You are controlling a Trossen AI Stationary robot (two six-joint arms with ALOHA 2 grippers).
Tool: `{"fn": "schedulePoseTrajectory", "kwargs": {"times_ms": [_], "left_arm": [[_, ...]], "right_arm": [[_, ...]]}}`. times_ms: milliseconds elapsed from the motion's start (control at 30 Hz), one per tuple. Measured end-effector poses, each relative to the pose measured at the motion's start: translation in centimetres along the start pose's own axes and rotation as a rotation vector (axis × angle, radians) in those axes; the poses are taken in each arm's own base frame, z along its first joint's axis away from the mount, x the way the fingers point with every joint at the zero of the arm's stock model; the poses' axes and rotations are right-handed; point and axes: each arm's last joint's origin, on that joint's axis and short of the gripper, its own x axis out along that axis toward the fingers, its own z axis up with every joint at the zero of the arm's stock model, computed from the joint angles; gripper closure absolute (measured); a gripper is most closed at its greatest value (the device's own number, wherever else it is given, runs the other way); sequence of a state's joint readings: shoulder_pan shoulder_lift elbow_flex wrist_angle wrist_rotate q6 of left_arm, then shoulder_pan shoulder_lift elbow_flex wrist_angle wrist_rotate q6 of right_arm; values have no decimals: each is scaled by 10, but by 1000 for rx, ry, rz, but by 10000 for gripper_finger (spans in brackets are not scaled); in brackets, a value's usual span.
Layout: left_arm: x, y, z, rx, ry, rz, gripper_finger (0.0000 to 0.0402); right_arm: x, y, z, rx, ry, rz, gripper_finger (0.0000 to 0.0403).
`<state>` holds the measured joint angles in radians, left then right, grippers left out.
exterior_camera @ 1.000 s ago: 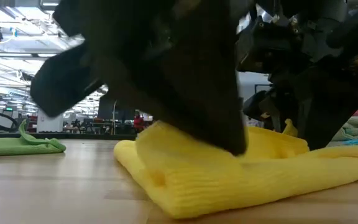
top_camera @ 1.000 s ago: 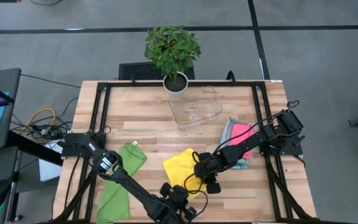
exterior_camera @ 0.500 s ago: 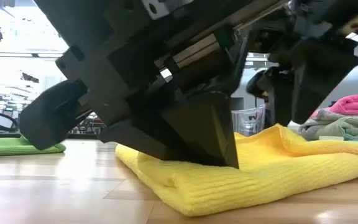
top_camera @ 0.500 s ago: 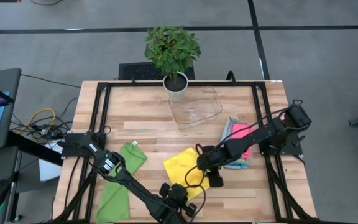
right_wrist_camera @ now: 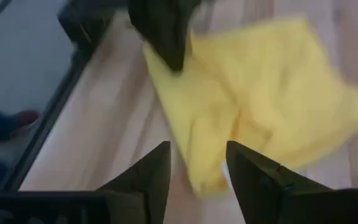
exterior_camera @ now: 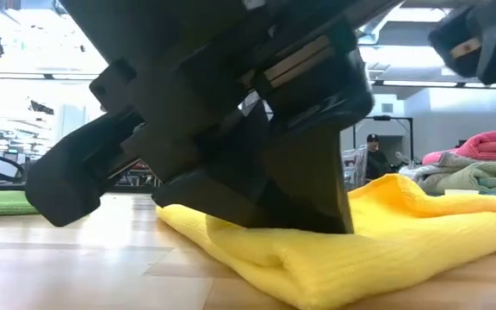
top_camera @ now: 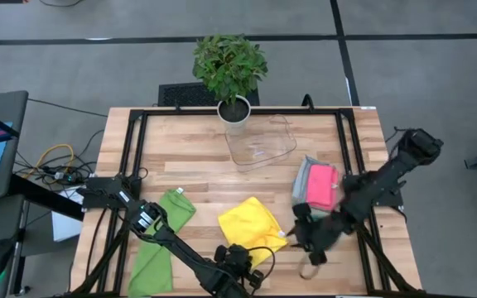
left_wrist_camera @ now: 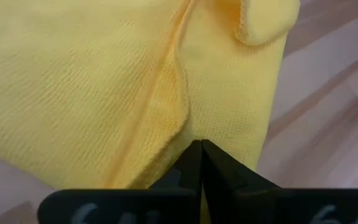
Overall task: Fold microfiber towels
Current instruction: Fold the yellow microfiber cloth
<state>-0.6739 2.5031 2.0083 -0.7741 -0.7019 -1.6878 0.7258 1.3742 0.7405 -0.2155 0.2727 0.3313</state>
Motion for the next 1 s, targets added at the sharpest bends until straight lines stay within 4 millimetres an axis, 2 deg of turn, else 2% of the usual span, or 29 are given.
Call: {"fn": "schedulePoseTrajectory", "kwargs": {"times_ms": [133, 233, 367, 667, 1000], "left_arm": [[0, -2, -1, -8, 8, -14, 402], [0, -2, -1, -13, 13, -23, 402], [0, -3, -2, -11, 14, -23, 402], [0, -3, -2, -10, 18, -26, 401], [0, -3, -2, 5, 17, -30, 401]], "right_arm": [[12, 20, -6, -66, -67, -66, 230], [32, 26, -13, -72, -50, -60, 236], [56, 30, -20, -38, -36, -61, 242], [86, 27, -16, -17, 4, -107, 254], [92, 19, -22, 43, 66, -125, 282]]}}
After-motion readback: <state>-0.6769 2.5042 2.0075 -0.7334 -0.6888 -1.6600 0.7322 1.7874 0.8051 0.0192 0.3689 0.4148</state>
